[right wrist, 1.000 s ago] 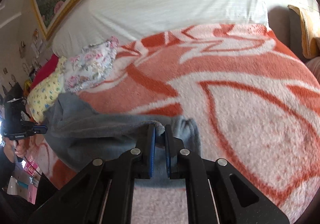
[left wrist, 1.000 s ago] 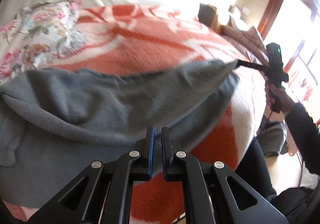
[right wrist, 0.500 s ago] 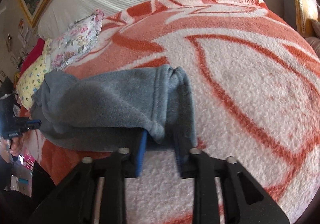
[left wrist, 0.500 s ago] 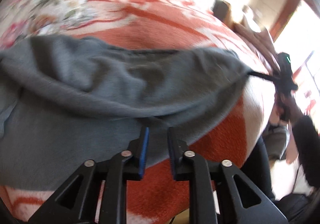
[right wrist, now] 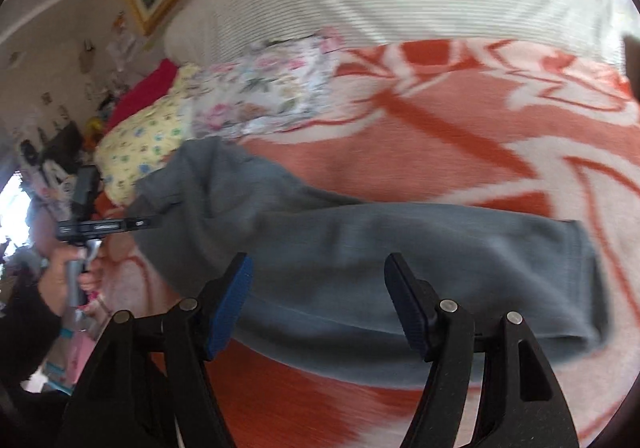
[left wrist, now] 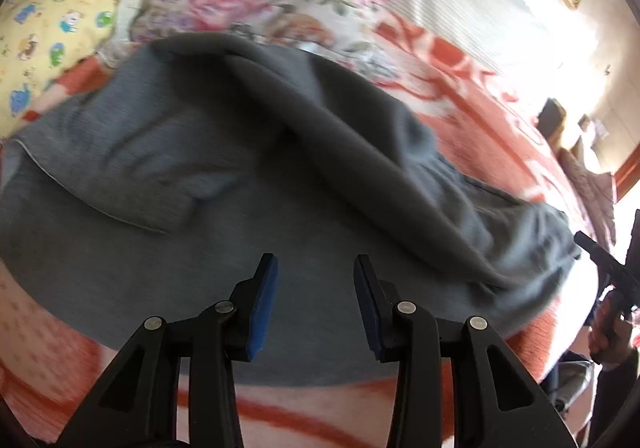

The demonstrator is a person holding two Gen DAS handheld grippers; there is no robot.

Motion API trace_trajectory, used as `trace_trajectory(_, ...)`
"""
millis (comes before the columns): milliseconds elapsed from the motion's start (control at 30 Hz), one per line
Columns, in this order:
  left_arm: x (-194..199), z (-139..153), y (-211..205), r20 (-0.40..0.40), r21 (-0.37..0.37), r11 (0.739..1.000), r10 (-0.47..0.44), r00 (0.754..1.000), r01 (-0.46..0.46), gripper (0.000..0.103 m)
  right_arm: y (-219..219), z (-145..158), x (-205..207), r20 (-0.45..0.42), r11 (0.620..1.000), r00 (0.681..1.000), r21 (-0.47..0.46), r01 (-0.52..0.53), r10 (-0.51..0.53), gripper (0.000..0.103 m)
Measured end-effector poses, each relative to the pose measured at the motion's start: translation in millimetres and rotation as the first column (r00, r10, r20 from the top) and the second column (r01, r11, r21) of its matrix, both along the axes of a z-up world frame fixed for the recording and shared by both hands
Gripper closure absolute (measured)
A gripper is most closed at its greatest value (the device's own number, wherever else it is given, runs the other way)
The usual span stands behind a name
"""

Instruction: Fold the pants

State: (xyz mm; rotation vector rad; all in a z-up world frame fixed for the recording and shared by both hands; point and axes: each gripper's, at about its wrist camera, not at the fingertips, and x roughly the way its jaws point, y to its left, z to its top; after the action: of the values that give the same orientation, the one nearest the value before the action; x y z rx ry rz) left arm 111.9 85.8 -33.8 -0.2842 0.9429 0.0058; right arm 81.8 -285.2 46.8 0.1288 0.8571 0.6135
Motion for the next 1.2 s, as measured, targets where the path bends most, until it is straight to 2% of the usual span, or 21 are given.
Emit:
trace_trajectory(67, 7, 0, 11, -0.006, 0.033, 0.999, 0.006, 1.0, -0.006, 0.059, 35, -3, 8, -0.014, 0.999, 0.998, 0.009, -0.053, 0.053, 0.034)
trace_trajectory(133, 16, -1, 20, -0.014, 0.068, 0.998, 0.006, 1.0, -0.005, 0.048, 64, -6, 12, -0.028, 0.995, 0.995, 0.017, -0.096, 0.096, 0.034)
trace_trajectory(267, 32, -6, 30, -0.033, 0.151, 0.988, -0.023, 0.999, 0.028, 0.046, 120, -12, 17, -0.046, 0.986, 0.985, 0.016, -0.168, 0.169, 0.034)
trace_trajectory(333, 37, -10, 32, -0.045, 0.192, 0.981, -0.035, 0.998, 0.043, 0.046, 146, -14, 18, -0.044, 0.98, 0.979, -0.014, -0.198, 0.197, 0.034)
trace_trajectory(400, 43, -15, 31, -0.06, 0.25, 0.965, -0.06, 0.996, 0.073, 0.046, 162, -18, 19, -0.049, 0.975, 0.975, -0.043, -0.217, 0.215, 0.034)
trace_trajectory(467, 51, -21, 28, -0.084, 0.341, 0.935, -0.074, 0.994, 0.098, 0.046, 180, -22, 20, -0.051, 0.97, 0.971, -0.065, -0.236, 0.233, 0.034)
trace_trajectory(567, 61, -32, 31, -0.12, 0.409, 0.904, -0.081, 0.99, 0.123, 0.046, 197, -30, 25, -0.058, 0.965, 0.97, -0.101, -0.241, 0.236, 0.034)
trace_trajectory(633, 63, -37, 38, -0.135, 0.391, 0.91, -0.091, 0.987, 0.138, 0.05, 204, -35, 28, -0.065, 0.964, 0.969, -0.109, -0.244, 0.238, 0.035)
trace_trajectory(667, 63, -37, 43, -0.126, 0.372, 0.918, -0.097, 0.987, 0.138, 0.052, 209, -39, 30, -0.071, 0.962, 0.969, -0.117, -0.246, 0.239, 0.043)
trace_trajectory(700, 62, -37, 47, -0.121, 0.363, 0.922, -0.098, 0.988, 0.136, 0.061, 214, -43, 32, -0.076, 0.96, 0.968, -0.125, -0.248, 0.24, 0.049)
trace_trajectory(733, 60, -36, 51, -0.121, 0.363, 0.922, -0.096, 0.988, 0.134, 0.071, 216, -47, 34, -0.084, 0.958, 0.967, -0.135, -0.251, 0.241, 0.059)
trace_trajectory(800, 56, -33, 60, -0.118, 0.344, 0.928, -0.105, 0.988, 0.14, 0.082, 222, -56, 37, -0.102, 0.954, 0.967, -0.168, -0.249, 0.234, 0.069)
trace_trajectory(833, 52, -30, 64, -0.112, 0.334, 0.932, -0.107, 0.988, 0.139, 0.089, 223, -60, 39, -0.109, 0.952, 0.966, -0.175, -0.25, 0.234, 0.079)
trace_trajectory(867, 48, -27, 68, -0.105, 0.332, 0.934, -0.106, 0.989, 0.136, 0.091, 224, -63, 41, -0.124, 0.95, 0.964, -0.181, -0.256, 0.236, 0.093)
trace_trajectory(967, 32, -12, 75, -0.058, 0.333, 0.936, -0.1, 0.993, 0.113, 0.094, 220, -57, 41, -0.117, 0.956, 0.965, -0.153, -0.25, 0.233, 0.098)
trace_trajectory(1200, -18, 43, 115, 0.083, 0.333, 0.942, 0.01, 0.996, -0.037, 0.095, 206, -2, 20, -0.003, 0.959, 0.965, -0.112, -0.262, 0.263, 0.098)
